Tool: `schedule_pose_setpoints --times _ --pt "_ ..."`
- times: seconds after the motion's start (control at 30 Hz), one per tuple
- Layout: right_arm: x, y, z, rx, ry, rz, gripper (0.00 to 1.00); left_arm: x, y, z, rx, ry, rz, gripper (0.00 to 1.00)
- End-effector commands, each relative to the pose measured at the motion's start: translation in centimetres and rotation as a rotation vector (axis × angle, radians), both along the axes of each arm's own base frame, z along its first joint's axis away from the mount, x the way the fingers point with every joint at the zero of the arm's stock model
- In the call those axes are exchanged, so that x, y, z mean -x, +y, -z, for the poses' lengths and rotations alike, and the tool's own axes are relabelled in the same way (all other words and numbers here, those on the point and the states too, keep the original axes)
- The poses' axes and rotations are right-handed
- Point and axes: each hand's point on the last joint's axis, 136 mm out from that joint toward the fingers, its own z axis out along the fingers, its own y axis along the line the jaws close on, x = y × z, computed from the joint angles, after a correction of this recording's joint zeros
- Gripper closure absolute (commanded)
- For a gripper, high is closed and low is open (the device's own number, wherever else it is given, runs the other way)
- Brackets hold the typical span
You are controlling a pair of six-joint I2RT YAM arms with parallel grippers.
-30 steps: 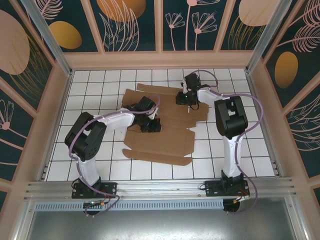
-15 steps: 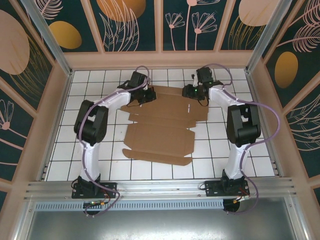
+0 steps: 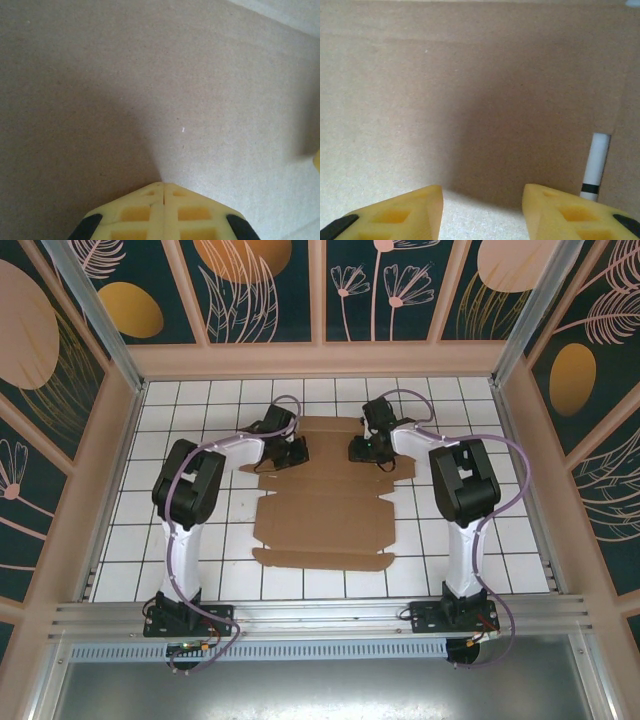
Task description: Fold the paper box
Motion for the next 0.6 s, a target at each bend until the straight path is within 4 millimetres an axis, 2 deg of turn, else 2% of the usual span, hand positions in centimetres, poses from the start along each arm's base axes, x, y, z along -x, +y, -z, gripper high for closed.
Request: schedule_pose_setpoints --times 0.0,0.2,0.43,0.57 --pt "1.6 -0.8 3.3 0.047 0.078 0.001 0.53 3.2 1.5 2.4 -0.049 0.104 -0.016 0.98" --pt "2.5 -1.0 3.5 0.042 0.086 0.011 0.53 4.8 2.3 2.6 -0.053 0.114 -0.015 0.98" --pt "3.5 -1.9 1.7 0.05 0.054 0.044 0.54 3.9 2.0 1.1 -0.055 0.078 -0.008 0.97" --pt "3.1 -2.5 0.1 0.059 0.02 0.062 0.54 3.3 2.0 0.4 -0.066 0.054 -0.002 0.97"
